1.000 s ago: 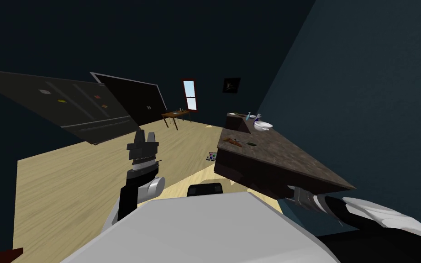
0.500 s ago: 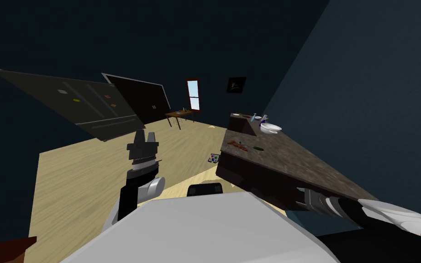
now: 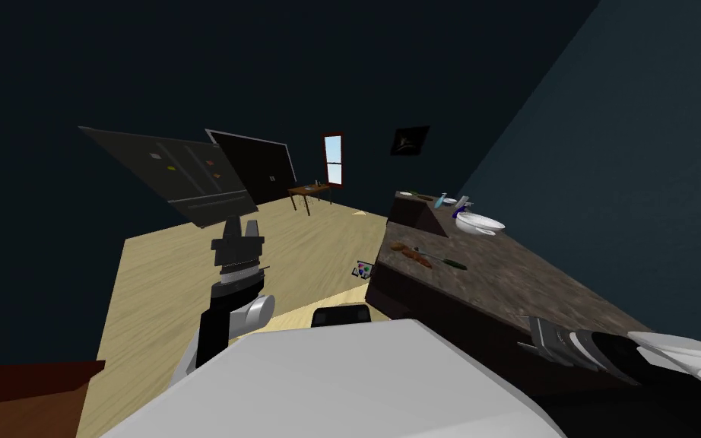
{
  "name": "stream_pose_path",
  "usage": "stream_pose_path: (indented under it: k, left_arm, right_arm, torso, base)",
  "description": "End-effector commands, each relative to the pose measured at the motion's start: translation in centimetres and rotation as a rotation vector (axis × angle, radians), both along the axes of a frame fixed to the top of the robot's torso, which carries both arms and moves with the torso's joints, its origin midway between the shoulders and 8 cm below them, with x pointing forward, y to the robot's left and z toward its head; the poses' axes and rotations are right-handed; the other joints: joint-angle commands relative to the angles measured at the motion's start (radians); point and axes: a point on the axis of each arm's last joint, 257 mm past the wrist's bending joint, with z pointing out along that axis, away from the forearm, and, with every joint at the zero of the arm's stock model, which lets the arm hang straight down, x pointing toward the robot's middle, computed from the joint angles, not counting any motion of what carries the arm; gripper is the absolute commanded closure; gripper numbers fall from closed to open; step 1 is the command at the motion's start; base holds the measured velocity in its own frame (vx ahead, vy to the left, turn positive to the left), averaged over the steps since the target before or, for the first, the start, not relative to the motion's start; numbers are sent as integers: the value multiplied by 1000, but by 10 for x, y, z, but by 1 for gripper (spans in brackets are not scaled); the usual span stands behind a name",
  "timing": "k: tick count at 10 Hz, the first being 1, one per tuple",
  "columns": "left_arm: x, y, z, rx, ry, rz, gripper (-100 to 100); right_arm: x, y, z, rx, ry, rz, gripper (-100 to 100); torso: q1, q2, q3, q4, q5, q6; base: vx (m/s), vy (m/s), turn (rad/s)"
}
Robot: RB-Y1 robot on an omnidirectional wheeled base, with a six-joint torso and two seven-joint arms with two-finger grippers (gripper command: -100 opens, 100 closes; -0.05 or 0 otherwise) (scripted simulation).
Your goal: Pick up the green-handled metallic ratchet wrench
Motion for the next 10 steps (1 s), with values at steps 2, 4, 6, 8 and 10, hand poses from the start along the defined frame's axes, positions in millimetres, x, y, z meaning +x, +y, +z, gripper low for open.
stream_pose_path:
  k: [2, 4, 6, 8, 10]
  left_arm:
    - [0, 0, 0, 0, 0, 0, 0]
    - [0, 0, 0, 0, 0, 0, 0]
    - [0, 0, 0, 0, 0, 0, 0]
    - [0, 0, 0, 0, 0, 0, 0]
    - [0, 0, 0, 0, 0, 0, 0]
  right_arm:
    - [-9, -22, 24, -57, 42, 18, -100]
    - [-13, -27, 29, -69, 55, 21, -100]
    - [-23, -29, 29, -72, 82, 26, -100]
    - [-34, -14, 8, -28, 109, 30, -100]
    - [-32, -18, 13, -40, 101, 29, 0]
  torso:
    - [0, -5, -3, -1, 0, 0]
    - [-2, -12, -7, -3, -1, 0]
    - [2, -9, -6, -2, 0, 0]
    - [2, -10, -6, -3, 0, 0]
    - [3, 2, 1, 0, 1, 3]
  base:
    - [241, 3, 348]
    - [256, -17, 222]
    - [275, 18, 337]
    - [205, -9, 246]
    - [34, -5, 11]
